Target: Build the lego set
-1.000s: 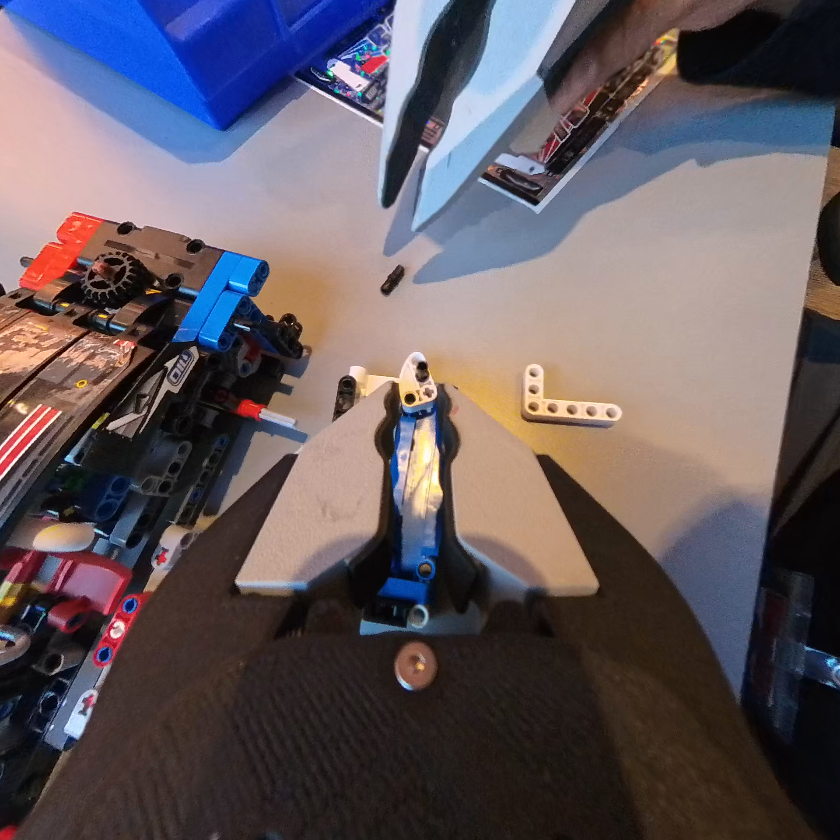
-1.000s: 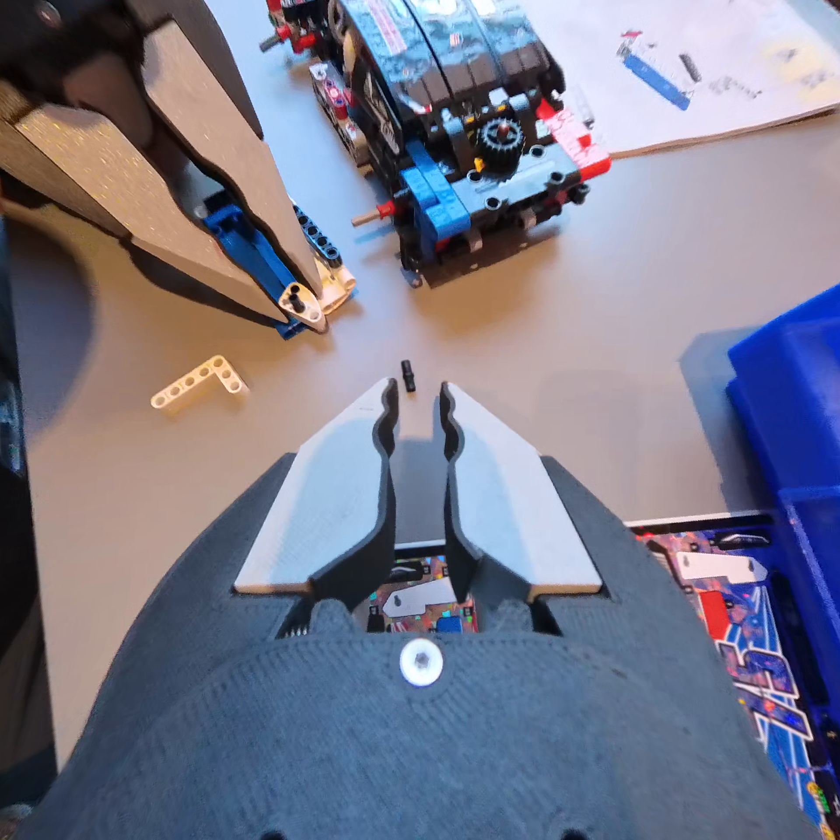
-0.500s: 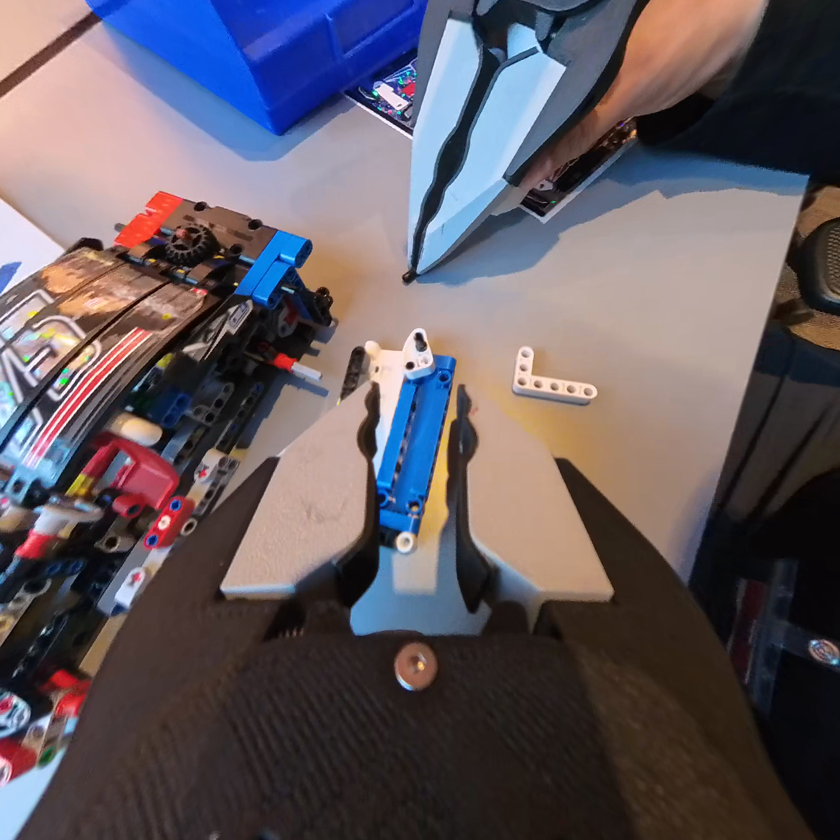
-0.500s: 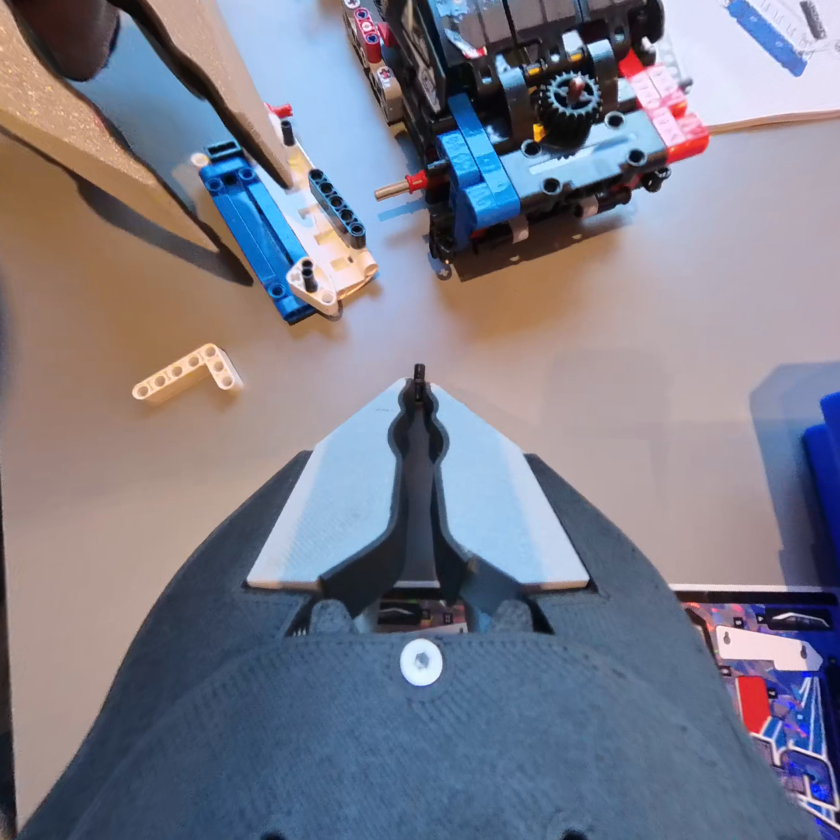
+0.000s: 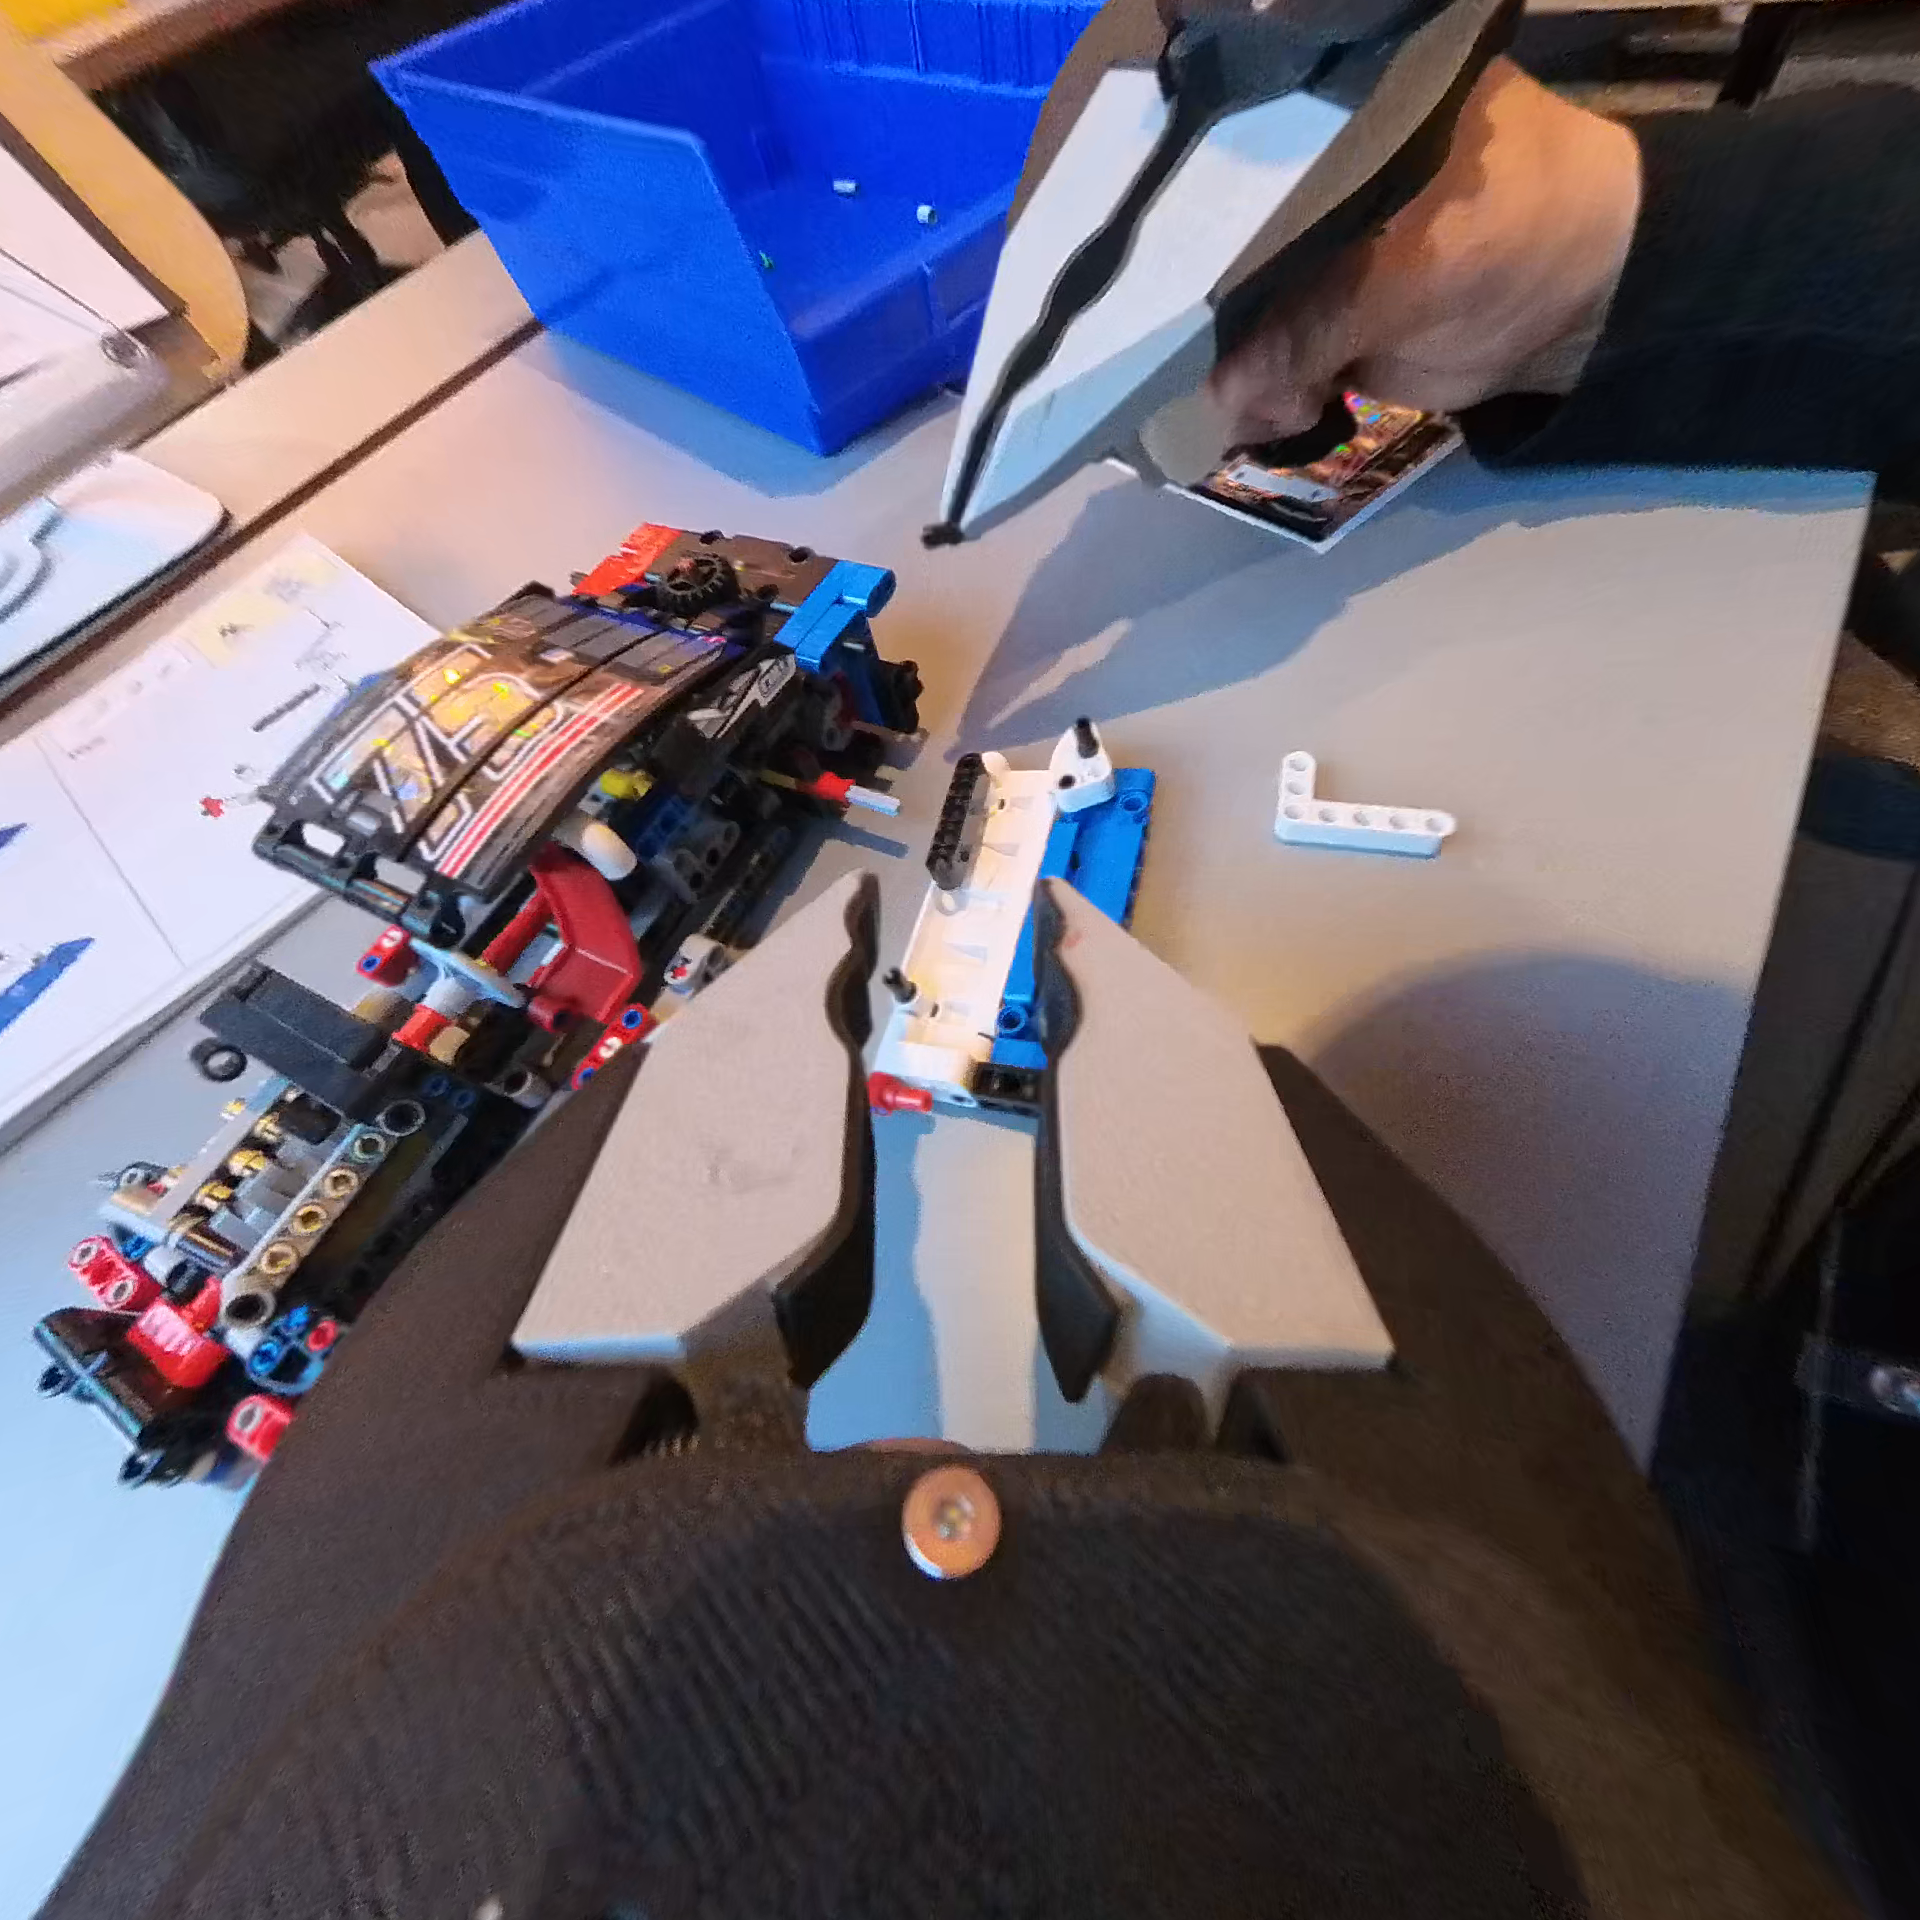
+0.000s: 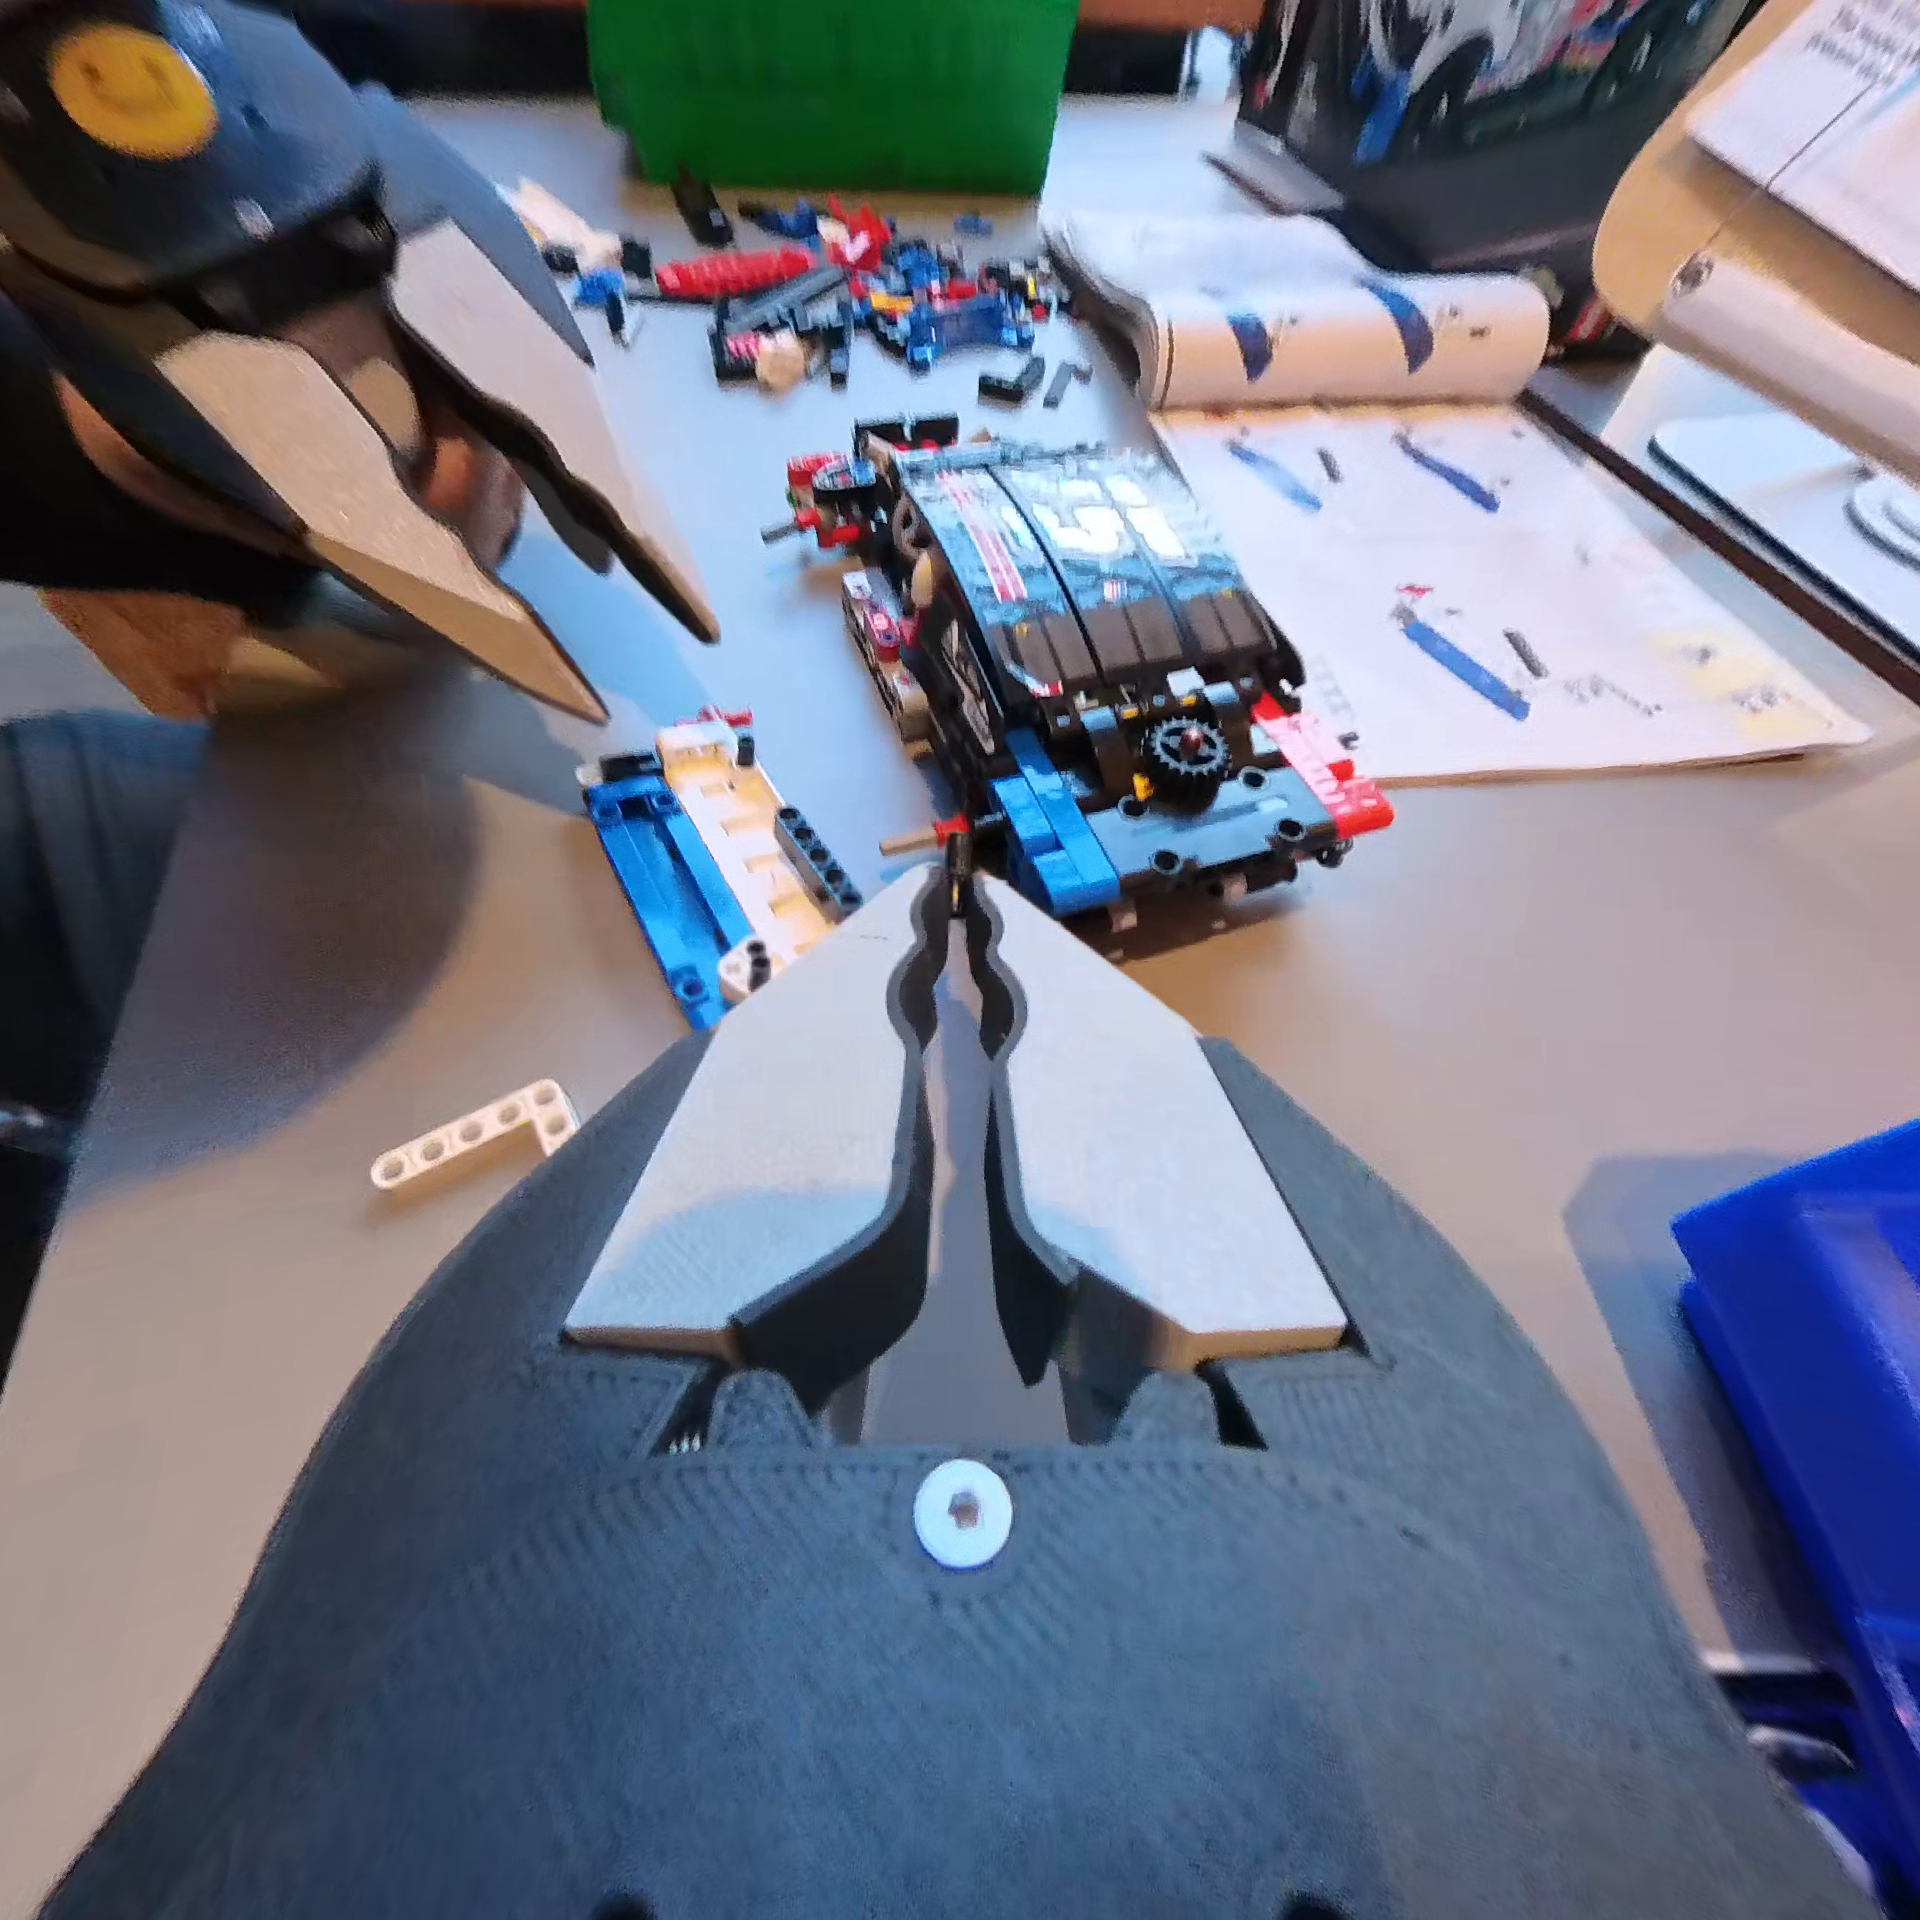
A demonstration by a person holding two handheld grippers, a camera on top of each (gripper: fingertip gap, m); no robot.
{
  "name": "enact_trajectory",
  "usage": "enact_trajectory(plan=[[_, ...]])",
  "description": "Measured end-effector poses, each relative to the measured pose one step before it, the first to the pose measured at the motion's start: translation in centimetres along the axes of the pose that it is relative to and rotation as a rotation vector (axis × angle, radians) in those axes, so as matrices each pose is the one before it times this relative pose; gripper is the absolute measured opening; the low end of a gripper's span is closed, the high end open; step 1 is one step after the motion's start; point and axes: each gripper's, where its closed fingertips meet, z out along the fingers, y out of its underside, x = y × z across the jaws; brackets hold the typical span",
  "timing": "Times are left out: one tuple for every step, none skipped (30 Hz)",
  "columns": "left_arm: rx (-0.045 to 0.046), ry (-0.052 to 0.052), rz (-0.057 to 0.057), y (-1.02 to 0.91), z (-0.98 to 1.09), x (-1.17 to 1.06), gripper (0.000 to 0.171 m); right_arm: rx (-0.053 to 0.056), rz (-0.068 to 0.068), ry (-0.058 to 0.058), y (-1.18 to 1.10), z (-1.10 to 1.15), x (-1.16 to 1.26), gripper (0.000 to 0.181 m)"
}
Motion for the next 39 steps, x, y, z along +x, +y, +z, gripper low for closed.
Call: enact_trajectory(plan=[[0.01603,-0.0092,0.0108,0.067,-0.075,-0.217,0.027,0.0268,0.0152,-0.0072,-0.327,-0.014,0.015,0.000],[0.01693,-0.0061,0.0044,0.045,-0.063,-0.172,0.026,0.0231,0.0183,-0.0092,-0.266,-0.030,0.004,0.000],[0.01866,0.0021,-0.0063,-0.022,-0.062,-0.049,0.025,0.0246,0.0191,-0.0129,-0.273,-0.060,-0.069,0.000],[0.01661,0.0034,-0.0083,-0.136,-0.119,-0.023,0.023,0.0257,0.0178,-0.0137,-0.275,-0.094,-0.090,0.000],[0.02636,-0.0079,-0.0002,-0.348,-0.182,-0.160,0.022,0.0219,0.0136,-0.0065,-0.223,-0.113,0.007,0.000],[0.03991,-0.0129,0.0079,-0.509,-0.302,-0.187,0.022,0.0150,0.0092,0.0035,-0.140,-0.134,0.165,0.000],[0.04789,-0.0211,0.0065,-0.591,-0.370,-0.266,0.020,0.0104,0.0071,0.0060,-0.079,-0.134,0.214,0.000],[0.04330,-0.0105,0.0021,-0.501,-0.356,-0.131,0.018,0.0110,0.0082,0.0052,-0.090,-0.130,0.197,0.000],[0.03093,-0.0075,-0.0032,-0.387,-0.273,-0.143,0.017,0.0146,0.0101,0.0033,-0.133,-0.112,0.160,0.000],[0.02023,-0.0061,-0.0048,-0.232,-0.159,-0.197,0.017,0.0146,0.0105,-0.0015,-0.155,-0.085,0.088,0.000],[0.00544,-0.0034,-0.0090,-0.049,-0.032,-0.207,0.017,0.0104,0.0067,-0.0036,-0.121,-0.052,0.037,0.000],[-0.00625,0.0053,-0.0140,0.106,0.074,-0.097,0.018,0.0063,-0.0001,-0.0004,-0.070,-0.018,0.053,0.000],[-0.00777,0.0109,-0.0129,0.122,0.089,0.003,0.020,0.0017,-0.0043,0.0032,-0.028,0.014,0.105,0.000],[-0.00498,0.0071,-0.0082,0.077,0.069,-0.024,0.020,-0.0029,-0.0066,0.0056,0.047,0.051,0.109,0.000],[0.00004,0.0017,-0.0022,0.008,0.024,-0.051,0.021,-0.0045,-0.0093,0.0033,0.069,0.056,0.064,0.000],[0.00634,0.0002,0.0004,-0.078,-0.018,-0.051,0.020,-0.0052,-0.0106,0.0013,0.076,0.077,-0.008,0.000],[0.00663,0.0013,0.0009,-0.085,-0.017,-0.025,0.020,-0.0045,-0.0108,0.0025,0.086,0.075,0.003,0.000],[0.00168,-0.0004,-0.0028,-0.009,0.015,-0.084,0.020,-0.0041,-0.0089,0.0033,0.101,0.074,0.022,0.000],[-0.00053,0.0016,-0.0057,0.013,0.020,-0.072,0.020,-0.0039,-0.0052,0.0025,0.085,0.076,0.013,0.000],[0.00189,0.0013,-0.0079,-0.011,0.010,-0.103,0.020,-0.0013,-0.0039,0.0004,0.026,0.051,-0.002,0.000],[0.00260,0.0034,-0.0106,-0.024,-0.014,-0.085,0.020,0.0027,-0.0045,0.0017,-0.046,0.014,0.025,0.000],[0.00216,0.0035,-0.0113,-0.010,-0.009,-0.084,0.020,0.0047,-0.0043,0.0034,-0.058,0.002,0.060,0.000],[0.00355,0.0026,-0.0099,-0.040,-0.023,-0.087,0.020,0.0040,-0.0039,0.0029,-0.055,-0.016,0.042,0.000],[0.00367,0.0009,-0.0083,-0.046,-0.031,-0.087,0.020,0.0037,-0.0049,0.0028,-0.055,0.000,0.036,0.000],[0.00302,-0.0007,-0.0065,-0.033,-0.027,-0.085,0.020,0.0019,-0.0037,0.0019,-0.027,0.019,0.022,0.000],[0.00137,0.0005,-0.0052,-0.006,-0.016,-0.056,0.020,-0.0007,-0.0016,0.0017,0.001,0.034,0.030,0.000],[0.00008,0.0018,-0.0038,-0.006,0.000,-0.019,0.020,-0.0009,-0.0020,0.0019,0.002,0.041,0.024,0.000],[0.00143,-0.0002,-0.0018,-0.011,-0.024,-0.026,0.020,-0.0005,-0.0037,0.0022,-0.005,0.050,0.010,0.000],[0.00331,-0.0014,0.0000,-0.048,-0.027,-0.013,0.020,-0.0023,-0.0042,0.0020,0.027,0.057,-0.002,0.000],[0.00237,-0.0013,0.0005,-0.025,-0.032,-0.015,0.019,-0.0045,-0.0043,0.0015,0.042,0.058,-0.020,0.000],[0.00152,-0.0012,0.0007,-0.018,-0.018,-0.008,0.019,-0.0033,-0.0056,0.0020,0.030,0.044,-0.031,0.000],[0.00222,-0.0015,0.0007,-0.025,-0.027,-0.013,0.019,-0.0009,-0.0057,0.0021,0.008,0.010,-0.033,0.000],[0.00297,-0.0023,0.0008,-0.035,-0.029,-0.017,0.019,-0.0008,-0.0038,0.0010,0.007,0.005,-0.032,0.000],[0.00281,-0.0027,0.0006,-0.042,-0.031,-0.037,0.019,0.0001,-0.0024,0.0008,-0.010,-0.009,-0.032,0.000],[0.00204,-0.0028,0.0001,-0.024,-0.021,-0.034,0.019,0.0011,-0.0018,0.0002,-0.020,-0.019,-0.021,0.000],[0.00042,-0.0012,-0.0006,-0.004,-0.004,-0.020,0.018,0.0006,-0.0003,-0.0005,-0.007,-0.008,-0.023,0.000],[-0.00095,-0.0015,-0.0008,0.012,0.008,-0.029,0.018,-0.0002,0.0016,-0.0014,-0.007,-0.005,-0.039,0.000],[-0.00206,-0.0004,-0.0001,0.024,0.021,-0.011,0.018,0.0008,0.0010,-0.0019,-0.017,-0.018,-0.051,0.000],[-0.00264,0.0005,0.0008,0.039,0.024,0.016,0.018,0.0008,-0.0007,-0.0009,-0.019,-0.010,-0.036,0.000]])
